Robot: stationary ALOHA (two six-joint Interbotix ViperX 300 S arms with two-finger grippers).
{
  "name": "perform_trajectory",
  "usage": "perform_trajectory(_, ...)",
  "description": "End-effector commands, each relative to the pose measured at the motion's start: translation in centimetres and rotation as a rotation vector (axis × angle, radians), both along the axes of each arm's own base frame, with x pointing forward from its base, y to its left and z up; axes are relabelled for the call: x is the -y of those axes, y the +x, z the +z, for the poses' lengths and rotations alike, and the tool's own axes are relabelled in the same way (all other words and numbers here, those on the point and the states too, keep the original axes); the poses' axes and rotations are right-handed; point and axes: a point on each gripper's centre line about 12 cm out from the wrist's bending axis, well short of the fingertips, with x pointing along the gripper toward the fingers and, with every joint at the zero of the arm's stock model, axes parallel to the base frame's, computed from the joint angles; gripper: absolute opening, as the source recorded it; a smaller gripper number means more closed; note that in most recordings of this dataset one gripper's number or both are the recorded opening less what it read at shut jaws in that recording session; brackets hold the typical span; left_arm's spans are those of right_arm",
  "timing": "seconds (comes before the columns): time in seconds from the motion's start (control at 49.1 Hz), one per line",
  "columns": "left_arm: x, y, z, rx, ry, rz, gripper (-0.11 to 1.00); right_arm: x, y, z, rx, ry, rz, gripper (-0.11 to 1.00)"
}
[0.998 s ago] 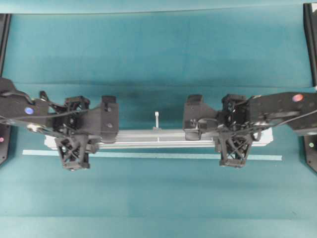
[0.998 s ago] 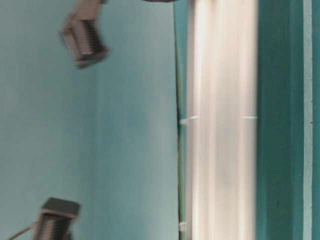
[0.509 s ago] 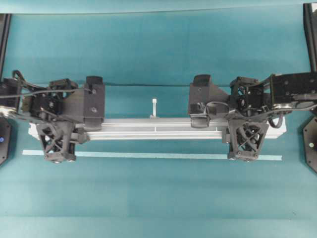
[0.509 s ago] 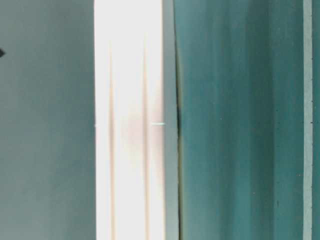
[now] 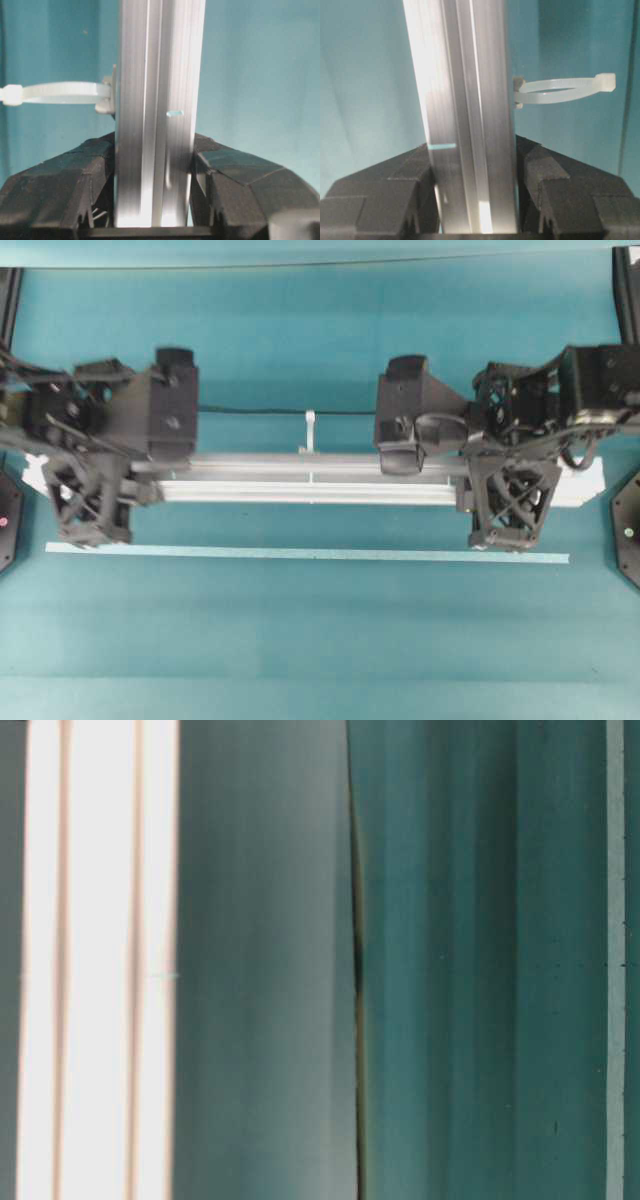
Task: Lift the large metal rail with both hands.
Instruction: 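Lift the rail upward with both grippers together, then hold the rail raised level between both grippers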
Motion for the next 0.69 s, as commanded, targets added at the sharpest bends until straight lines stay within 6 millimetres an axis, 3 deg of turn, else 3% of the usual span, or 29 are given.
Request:
perform_trajectory(0.0,0.0,-0.2,3.4,0.063,0.001,0.001,0.36,-0.2,0.2,2.8,0.063,0.004,-0.002,0.41)
perform_trajectory(0.428,0.0,-1.1,9.7,0.089,-0.002,0.005,0.36,-0.3,-0.2,7.5,0.047,-0.009,-0.002,0.41)
perform_trajectory(0.672,-0.1,-0.9,10.6,0.066,0.001,0.009,0.36,-0.2,-0.2,8.6,0.064,-0.017,-0.006,0.41)
